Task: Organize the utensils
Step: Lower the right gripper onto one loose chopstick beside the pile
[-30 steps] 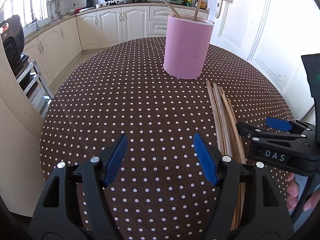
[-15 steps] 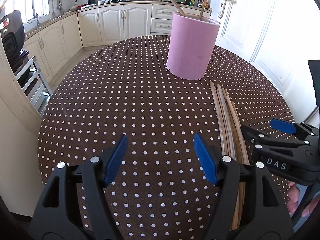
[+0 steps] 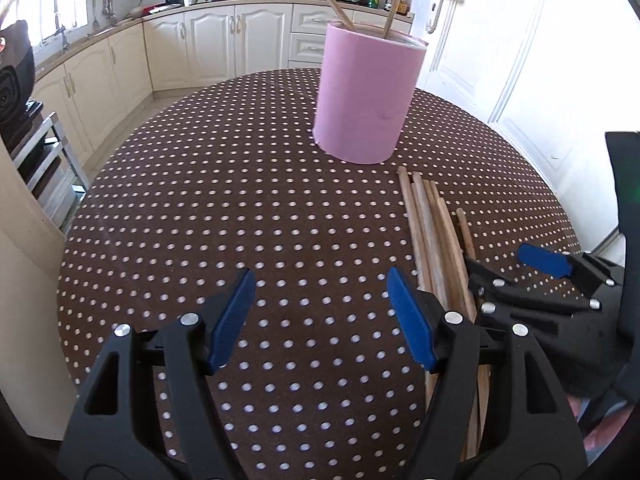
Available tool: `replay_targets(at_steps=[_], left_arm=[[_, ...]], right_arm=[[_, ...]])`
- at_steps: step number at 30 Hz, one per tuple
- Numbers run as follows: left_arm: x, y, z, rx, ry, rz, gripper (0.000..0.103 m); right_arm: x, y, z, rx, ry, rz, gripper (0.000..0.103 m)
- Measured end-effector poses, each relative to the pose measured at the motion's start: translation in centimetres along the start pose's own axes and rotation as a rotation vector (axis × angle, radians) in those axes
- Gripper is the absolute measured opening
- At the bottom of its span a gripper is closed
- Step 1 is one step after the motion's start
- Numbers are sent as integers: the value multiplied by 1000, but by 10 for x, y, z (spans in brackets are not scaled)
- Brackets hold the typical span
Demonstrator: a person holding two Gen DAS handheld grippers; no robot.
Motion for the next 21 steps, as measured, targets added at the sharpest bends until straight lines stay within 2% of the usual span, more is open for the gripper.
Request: replay_targets(at_steps=[2, 6, 11, 15, 21], left_arm=[[2, -4, -3, -12, 6, 16, 68], [5, -6, -8, -18, 12, 37, 68], [16, -14, -17, -51, -8, 107, 68], [28, -25, -21, -72, -39, 99, 68], [43, -39, -32, -90, -53, 36, 68]], right_arm=[[-2, 2, 3, 0, -1, -9, 53], [-4, 2, 4, -3, 5, -26, 52], [1, 2, 4, -6, 25, -31, 52], [18, 6, 5, -7, 35, -27, 51], [27, 6, 4, -12, 50, -46, 46]])
Point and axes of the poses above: each gripper's, at about its wrist camera, not at the fingertips, and y roughly against the way its jaws point, x to its right, z to its underside, the point moved 6 cm from there along -y, roughly the way its jaws point, and after that the axes turned 12 degrees about -x, right-handed, at the moved point
